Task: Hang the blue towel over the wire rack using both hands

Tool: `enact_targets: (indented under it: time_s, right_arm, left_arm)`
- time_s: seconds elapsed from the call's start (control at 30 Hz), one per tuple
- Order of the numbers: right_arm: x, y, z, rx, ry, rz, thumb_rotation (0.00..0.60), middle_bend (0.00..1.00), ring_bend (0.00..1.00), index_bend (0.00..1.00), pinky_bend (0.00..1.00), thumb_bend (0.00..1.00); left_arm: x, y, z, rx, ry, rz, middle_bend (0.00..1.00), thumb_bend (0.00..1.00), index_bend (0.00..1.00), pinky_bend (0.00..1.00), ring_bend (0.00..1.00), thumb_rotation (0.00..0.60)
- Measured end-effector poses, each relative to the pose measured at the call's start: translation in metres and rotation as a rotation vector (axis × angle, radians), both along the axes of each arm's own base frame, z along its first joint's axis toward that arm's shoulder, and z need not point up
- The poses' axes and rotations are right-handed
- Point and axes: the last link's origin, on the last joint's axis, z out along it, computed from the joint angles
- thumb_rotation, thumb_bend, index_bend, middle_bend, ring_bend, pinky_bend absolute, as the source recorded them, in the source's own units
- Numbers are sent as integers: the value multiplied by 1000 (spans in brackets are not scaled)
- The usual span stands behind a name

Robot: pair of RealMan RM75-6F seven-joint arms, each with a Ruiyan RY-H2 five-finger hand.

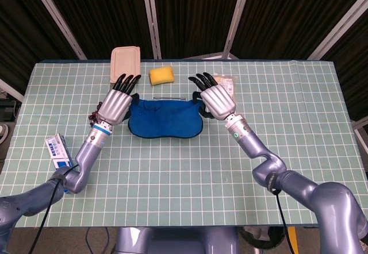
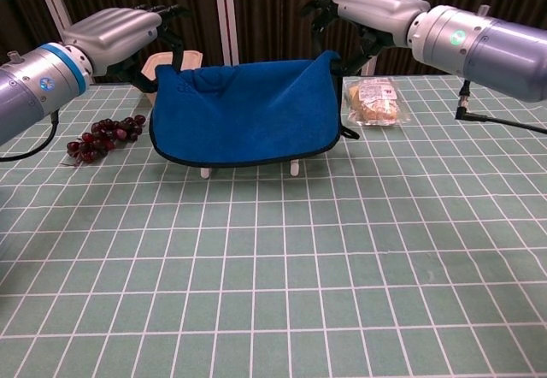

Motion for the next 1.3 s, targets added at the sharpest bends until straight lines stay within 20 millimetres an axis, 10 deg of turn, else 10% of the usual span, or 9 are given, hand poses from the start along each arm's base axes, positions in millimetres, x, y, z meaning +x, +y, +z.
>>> enact_targets:
  time_s: [0.1,0.87,1.3]
  right_arm:
    - [-1,1,0,6,4,1,600,51,0,164,0,37]
    - [-18,23,13,12,-7,-2,600,5,0,191,0,0]
    - [-111,135,101,-153,-34,-34,600,0,0,122,0,0]
  left_arm:
    - [-2,0,-1,-13,1,12,0,205,1,0,0,600]
    - [-55,-10,33,-17,26,180,0,42,0,0,0,600]
    - [-93,-116,98,27,-74,252,0,48,0,0,0,600]
